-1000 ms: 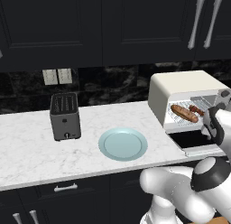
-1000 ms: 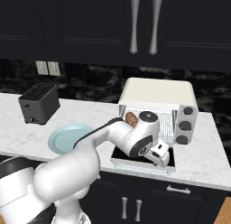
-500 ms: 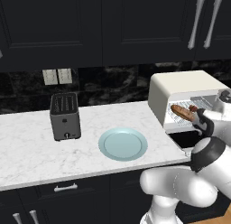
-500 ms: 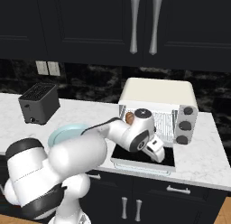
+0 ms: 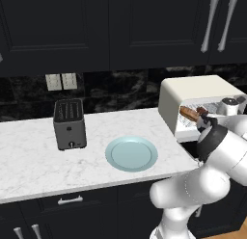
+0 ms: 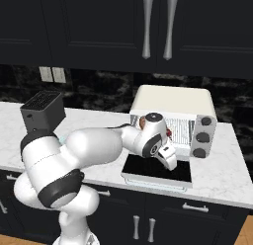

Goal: Pick up the kebab skewer and baguette bread, and place them inside the toaster oven. Close the toaster oven door and start by setting the timer.

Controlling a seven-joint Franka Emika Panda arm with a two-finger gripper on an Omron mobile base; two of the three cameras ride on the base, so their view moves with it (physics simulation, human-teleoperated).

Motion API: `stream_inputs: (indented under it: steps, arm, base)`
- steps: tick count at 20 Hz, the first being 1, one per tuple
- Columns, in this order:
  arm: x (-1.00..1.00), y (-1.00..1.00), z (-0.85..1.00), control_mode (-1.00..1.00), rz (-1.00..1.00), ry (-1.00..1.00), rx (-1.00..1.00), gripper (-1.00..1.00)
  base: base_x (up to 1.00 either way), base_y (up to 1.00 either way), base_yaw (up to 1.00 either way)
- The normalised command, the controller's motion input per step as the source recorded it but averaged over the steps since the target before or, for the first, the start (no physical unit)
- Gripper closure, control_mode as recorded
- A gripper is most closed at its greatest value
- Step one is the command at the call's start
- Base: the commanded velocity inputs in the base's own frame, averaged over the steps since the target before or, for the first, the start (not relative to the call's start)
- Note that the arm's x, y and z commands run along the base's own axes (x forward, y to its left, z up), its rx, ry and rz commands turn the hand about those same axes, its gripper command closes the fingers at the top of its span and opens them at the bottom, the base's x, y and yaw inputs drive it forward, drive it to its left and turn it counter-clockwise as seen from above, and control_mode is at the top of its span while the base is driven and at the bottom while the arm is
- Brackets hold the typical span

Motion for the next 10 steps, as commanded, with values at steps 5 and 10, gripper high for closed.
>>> stream_inputs:
  steps: [5,10]
  arm:
    - [0.39,0.0,0.0,-1.0,-0.12,0.0,0.0,-1.0]
    - [0.18,0.0,0.0,-1.0,-0.09,0.0,0.0,-1.0]
  base:
    - [0.0,0.0,0.0]
    - [0.0,0.0,0.0]
